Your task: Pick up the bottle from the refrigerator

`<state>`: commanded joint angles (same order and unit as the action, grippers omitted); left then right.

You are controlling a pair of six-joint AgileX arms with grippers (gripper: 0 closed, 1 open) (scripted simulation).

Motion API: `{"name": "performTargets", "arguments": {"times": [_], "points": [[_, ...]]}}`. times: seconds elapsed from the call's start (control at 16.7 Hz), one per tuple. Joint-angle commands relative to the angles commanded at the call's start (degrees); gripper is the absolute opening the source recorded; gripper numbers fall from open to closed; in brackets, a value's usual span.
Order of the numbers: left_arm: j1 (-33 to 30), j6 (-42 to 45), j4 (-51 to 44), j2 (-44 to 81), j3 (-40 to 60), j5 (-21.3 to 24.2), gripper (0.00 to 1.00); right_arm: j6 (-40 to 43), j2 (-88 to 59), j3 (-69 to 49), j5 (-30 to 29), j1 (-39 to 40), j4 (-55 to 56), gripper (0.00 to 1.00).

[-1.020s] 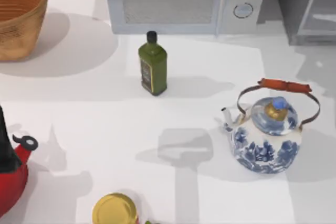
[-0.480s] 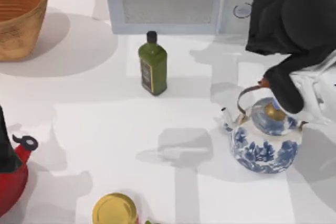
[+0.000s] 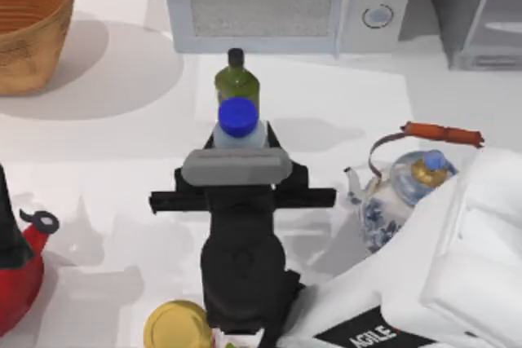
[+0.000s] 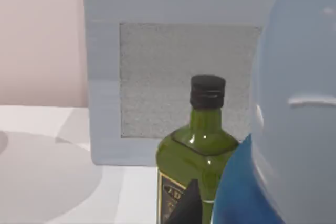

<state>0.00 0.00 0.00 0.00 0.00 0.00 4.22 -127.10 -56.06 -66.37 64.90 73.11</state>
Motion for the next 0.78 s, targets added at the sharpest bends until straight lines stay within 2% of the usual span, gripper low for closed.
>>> {"name": "performTargets", "arguments": {"times": [0.18,0.48,0.78], "points": [[0.0,0.0,0.0,0.0,0.0,0.0,1.00,-4.1,-2.8,0.2,-3.0,2.9,0.2,0.00],[0.0,0.0,0.0,0.0,0.0,0.0,1.00,-4.2,-2.9,0.2,-3.1,3.0,0.2,0.00],[0.0,0.0,0.0,0.0,0.0,0.0,1.00,-4.2,-2.9,0.2,-3.1,3.0,0.2,0.38]]}}
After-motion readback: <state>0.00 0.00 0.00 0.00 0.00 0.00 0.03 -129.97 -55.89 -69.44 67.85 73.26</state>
